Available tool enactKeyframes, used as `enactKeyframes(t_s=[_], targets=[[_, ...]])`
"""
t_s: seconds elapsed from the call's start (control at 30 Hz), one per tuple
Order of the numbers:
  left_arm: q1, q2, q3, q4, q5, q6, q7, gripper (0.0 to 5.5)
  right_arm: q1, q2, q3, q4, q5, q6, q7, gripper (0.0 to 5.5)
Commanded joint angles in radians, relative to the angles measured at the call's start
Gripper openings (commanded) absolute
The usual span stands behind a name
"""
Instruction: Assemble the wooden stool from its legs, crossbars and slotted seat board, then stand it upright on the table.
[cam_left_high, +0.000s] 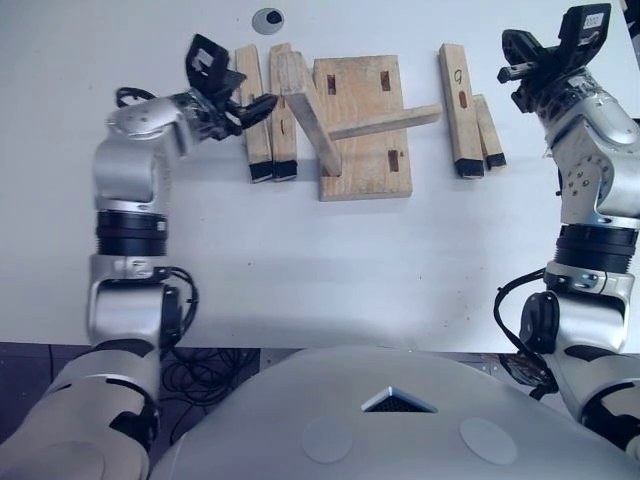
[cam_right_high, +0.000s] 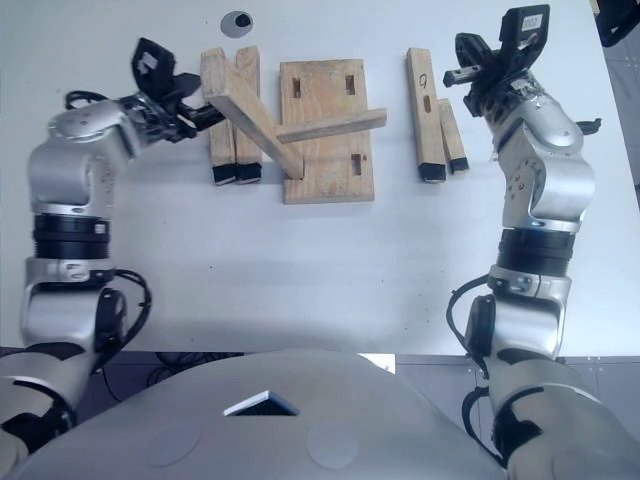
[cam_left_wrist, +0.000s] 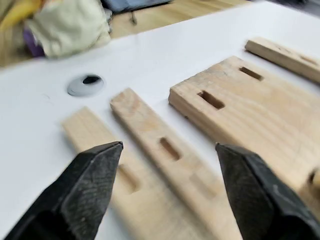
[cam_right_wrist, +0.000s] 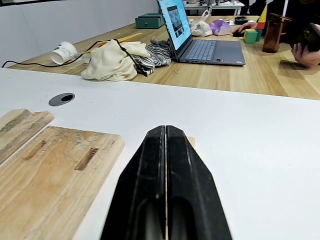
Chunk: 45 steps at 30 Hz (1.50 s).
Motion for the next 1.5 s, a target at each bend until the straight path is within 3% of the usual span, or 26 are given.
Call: enactKeyframes(t_s=[0.03, 0.37, 0.47, 0.77, 0.87, 1.03, 1.17, 1.27, 1.5], targets=[[-0.077, -0.094, 0.045, 0.044, -0.012, 0.092, 0.139, 3.41, 0.004, 0.023, 0.01, 0.003, -0.013, 0.0, -0.023, 0.0], [-0.073, -0.155, 0.011, 0.294, 0.058, 0.073, 0.269, 3.41, 0.009, 0.035, 0.018, 0.005, -0.019, -0.021, -0.052, 0.0], [-0.036, -0.145, -0.008, 0.272, 0.056, 0.106, 0.243, 3.41, 0.012, 0.037, 0.018, 0.0, -0.023, -0.024, -0.055, 0.0], [0.106, 0.078, -0.174, 0.031, 0.064, 0.335, 0.06, 2.41, 0.028, 0.054, 0.028, -0.031, -0.036, -0.033, -0.073, 0.0], [0.096, 0.069, -0.154, 0.034, 0.066, 0.273, 0.075, 1.99, 0.021, 0.057, 0.032, -0.028, -0.036, -0.045, -0.078, 0.0], [-0.015, 0.024, -0.036, 0.076, 0.013, -0.062, 0.051, 1.99, -0.059, 0.044, -0.013, 0.021, 0.048, -0.043, -0.007, 0.0], [-0.182, 0.034, 0.066, 0.112, -0.127, -0.267, -0.173, 1.99, -0.265, -0.029, -0.13, 0.147, 0.312, 0.09, 0.262, 0.68], [-0.29, 0.048, 0.088, 0.187, -0.193, -0.341, -0.35, 1.99, -0.431, -0.099, -0.144, 0.278, 0.435, 0.233, 0.472, 1.18], [-0.368, 0.019, 0.083, 0.18, -0.324, -0.329, -0.604, 1.99, -0.547, -0.069, -0.092, 0.301, 0.537, 0.418, 0.619, 2.39]])
